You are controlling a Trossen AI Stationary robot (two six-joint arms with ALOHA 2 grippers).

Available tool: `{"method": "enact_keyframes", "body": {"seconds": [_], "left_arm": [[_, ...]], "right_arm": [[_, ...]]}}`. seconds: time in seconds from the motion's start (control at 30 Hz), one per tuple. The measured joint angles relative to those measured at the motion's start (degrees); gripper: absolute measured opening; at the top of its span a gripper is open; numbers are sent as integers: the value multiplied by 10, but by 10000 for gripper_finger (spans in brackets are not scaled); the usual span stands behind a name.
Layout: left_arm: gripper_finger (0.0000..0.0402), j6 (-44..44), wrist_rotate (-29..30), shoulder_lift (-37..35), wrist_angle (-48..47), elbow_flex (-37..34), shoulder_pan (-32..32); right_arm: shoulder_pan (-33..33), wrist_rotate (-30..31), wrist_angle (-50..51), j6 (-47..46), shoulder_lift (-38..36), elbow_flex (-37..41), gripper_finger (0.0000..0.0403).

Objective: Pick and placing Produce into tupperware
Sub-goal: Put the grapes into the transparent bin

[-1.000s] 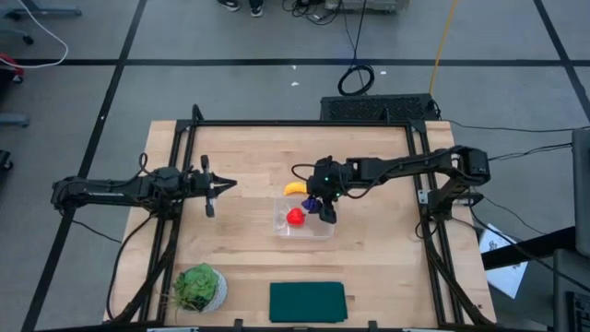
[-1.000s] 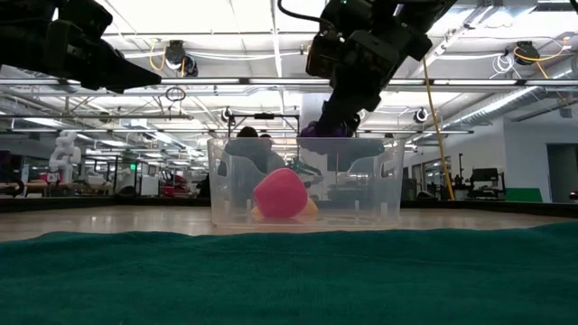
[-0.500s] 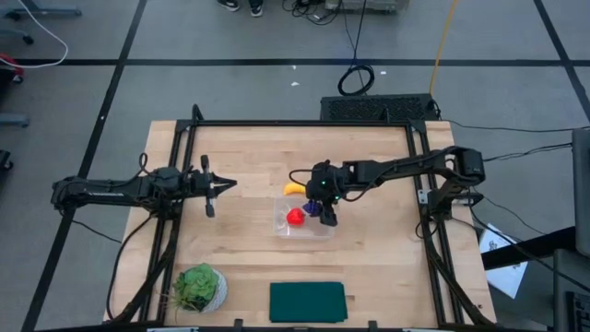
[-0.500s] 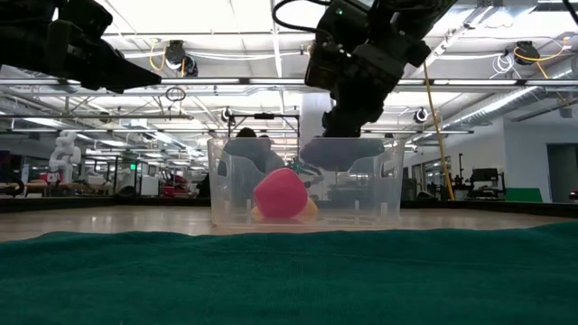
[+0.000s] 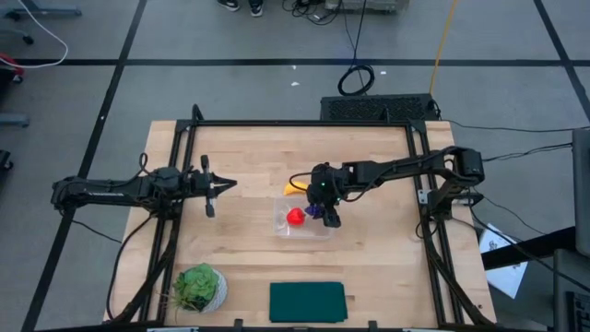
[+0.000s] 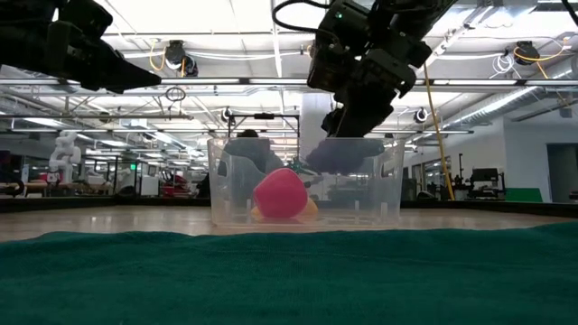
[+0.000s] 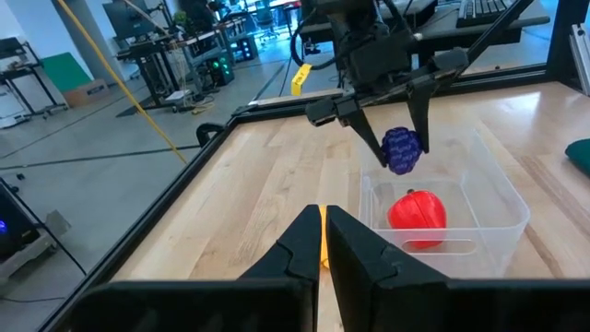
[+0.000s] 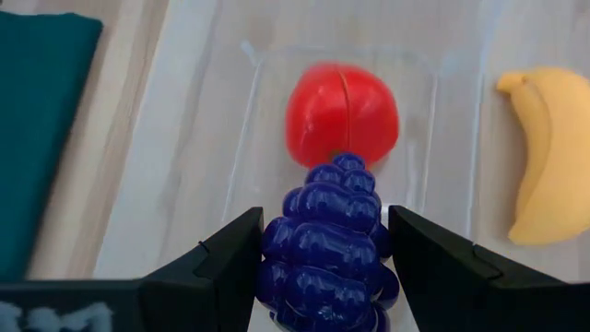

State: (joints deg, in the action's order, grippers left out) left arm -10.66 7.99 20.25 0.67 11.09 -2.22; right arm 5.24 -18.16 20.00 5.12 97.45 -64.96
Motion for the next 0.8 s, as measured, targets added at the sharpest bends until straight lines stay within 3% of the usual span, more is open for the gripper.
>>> {"method": "enact_keyframes", "body": {"seconds": [0.3,0.8], "left_arm": [[26,-1,0,0,-1,0,0],[26,-1,1,0,-3,0,0]], "right_arm": [[3,-17,79,20,0,-62,208],[3,-61,85,27,42,-69,208]]}}
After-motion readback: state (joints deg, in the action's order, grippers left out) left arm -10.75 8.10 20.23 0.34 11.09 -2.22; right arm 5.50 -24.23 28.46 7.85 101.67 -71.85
